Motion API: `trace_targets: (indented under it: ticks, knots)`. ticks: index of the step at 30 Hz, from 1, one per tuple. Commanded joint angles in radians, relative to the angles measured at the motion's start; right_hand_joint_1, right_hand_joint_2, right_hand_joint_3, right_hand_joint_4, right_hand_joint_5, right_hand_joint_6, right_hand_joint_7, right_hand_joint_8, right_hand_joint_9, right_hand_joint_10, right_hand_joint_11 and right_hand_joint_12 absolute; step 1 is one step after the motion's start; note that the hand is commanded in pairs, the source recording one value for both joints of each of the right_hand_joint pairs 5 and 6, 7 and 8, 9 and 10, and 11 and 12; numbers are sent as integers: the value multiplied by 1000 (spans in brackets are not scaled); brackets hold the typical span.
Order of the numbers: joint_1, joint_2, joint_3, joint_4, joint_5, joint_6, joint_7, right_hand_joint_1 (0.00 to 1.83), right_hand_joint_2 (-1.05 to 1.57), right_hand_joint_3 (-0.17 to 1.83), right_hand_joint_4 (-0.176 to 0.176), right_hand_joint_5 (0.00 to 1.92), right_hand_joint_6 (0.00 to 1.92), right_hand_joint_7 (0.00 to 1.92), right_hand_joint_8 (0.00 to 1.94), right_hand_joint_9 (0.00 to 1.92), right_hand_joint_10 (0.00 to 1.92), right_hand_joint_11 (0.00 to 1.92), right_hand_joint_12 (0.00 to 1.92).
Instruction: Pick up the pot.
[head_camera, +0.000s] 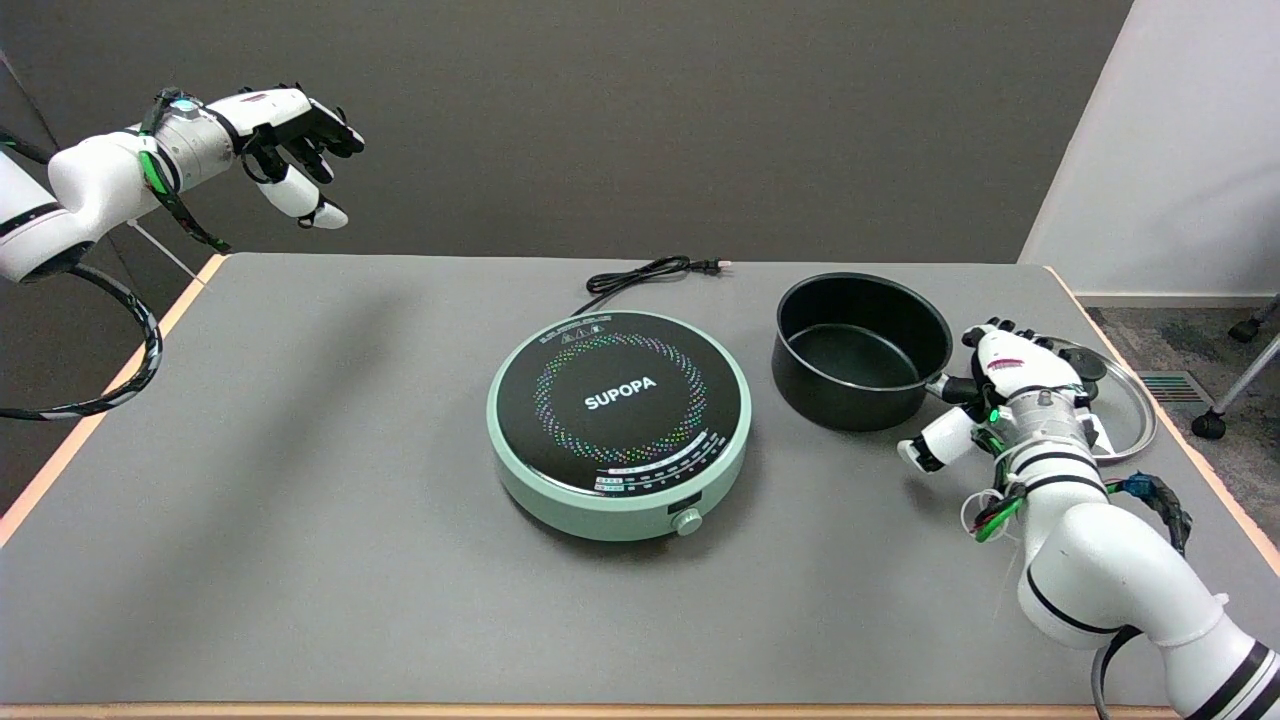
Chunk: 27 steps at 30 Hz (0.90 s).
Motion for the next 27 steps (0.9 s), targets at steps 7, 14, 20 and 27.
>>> trace_targets:
  ticks: [7, 14, 20, 27]
  knots:
    - [-44, 40, -2, 60, 12, 83, -18, 1213, -420, 1305, -176, 251, 251, 251, 251, 251, 251, 251, 251]
    - [-35, 41, -7, 62, 28, 58, -26, 1183, -365, 1281, -176, 322, 322, 322, 322, 322, 322, 322, 322]
    - [-31, 44, -7, 57, 74, 49, -26, 1179, -359, 1288, -48, 396, 396, 396, 396, 396, 396, 396, 396]
    - [-30, 45, -5, 38, 96, 32, -26, 1175, -362, 1300, -41, 423, 423, 423, 423, 423, 423, 423, 423]
